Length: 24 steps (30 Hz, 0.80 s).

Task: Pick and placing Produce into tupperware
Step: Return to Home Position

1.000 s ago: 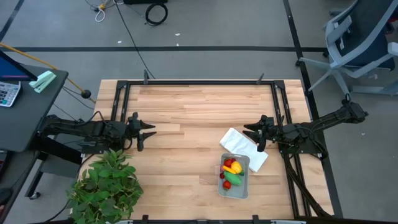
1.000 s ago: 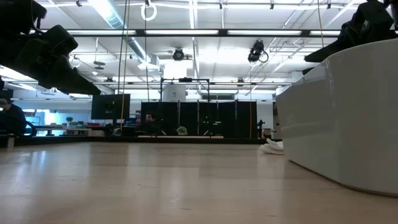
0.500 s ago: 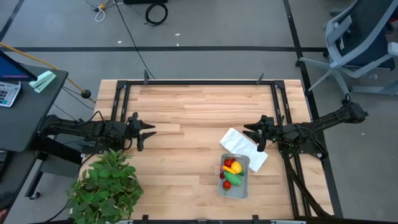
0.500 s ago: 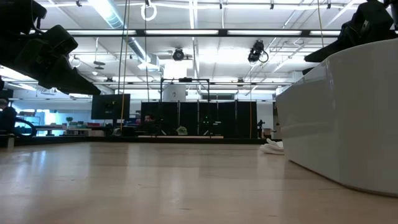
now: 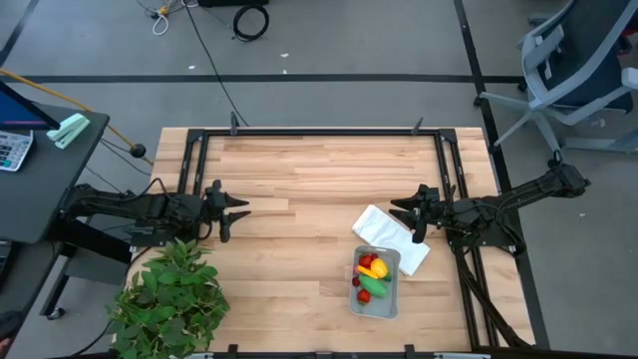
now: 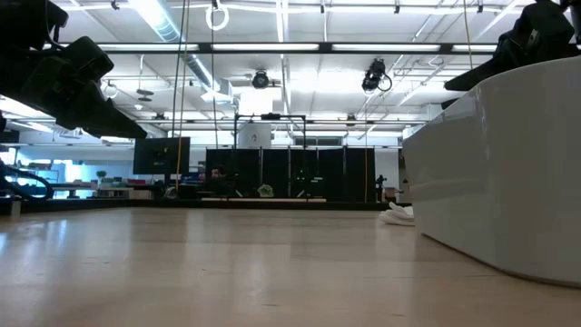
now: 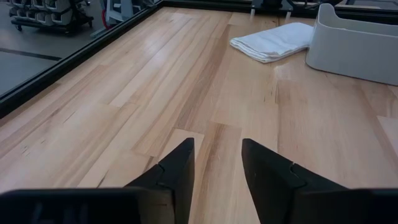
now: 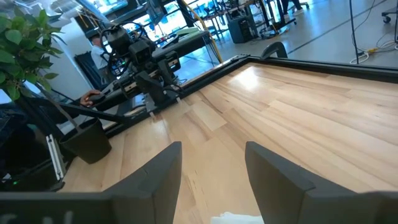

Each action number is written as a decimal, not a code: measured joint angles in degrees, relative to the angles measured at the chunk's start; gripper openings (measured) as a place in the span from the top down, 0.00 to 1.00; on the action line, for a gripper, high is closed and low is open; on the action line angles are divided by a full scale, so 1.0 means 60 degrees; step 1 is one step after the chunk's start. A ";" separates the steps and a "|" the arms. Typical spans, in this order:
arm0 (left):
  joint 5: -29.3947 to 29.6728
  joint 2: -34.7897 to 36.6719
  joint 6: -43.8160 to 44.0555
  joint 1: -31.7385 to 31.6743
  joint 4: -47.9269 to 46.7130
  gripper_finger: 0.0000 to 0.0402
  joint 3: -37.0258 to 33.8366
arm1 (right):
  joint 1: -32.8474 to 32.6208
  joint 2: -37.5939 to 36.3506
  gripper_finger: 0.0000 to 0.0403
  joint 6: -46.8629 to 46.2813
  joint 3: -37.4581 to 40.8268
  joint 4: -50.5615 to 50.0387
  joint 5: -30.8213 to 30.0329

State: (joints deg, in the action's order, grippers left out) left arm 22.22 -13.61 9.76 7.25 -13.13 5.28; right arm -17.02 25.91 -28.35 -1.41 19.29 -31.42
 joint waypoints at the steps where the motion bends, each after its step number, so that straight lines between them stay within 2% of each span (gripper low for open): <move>1: 0.0000 0.0000 0.0003 0.0003 -0.0003 0.65 0.0000 | 0.0000 0.0000 0.54 -0.0001 0.0000 0.0003 0.0000; 15: 0.0000 0.0000 0.0007 0.0003 0.0000 0.66 0.0000 | 0.0000 0.0004 0.54 -0.0001 0.0000 0.0001 0.0000; 24: 0.0000 0.0003 0.0004 0.0000 0.0000 0.63 0.0000 | 0.0001 0.0002 0.54 -0.0001 0.0000 0.0000 0.0000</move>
State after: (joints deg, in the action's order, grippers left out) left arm 22.22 -13.59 9.78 7.25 -13.13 5.28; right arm -17.02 25.92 -28.36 -1.41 19.29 -31.42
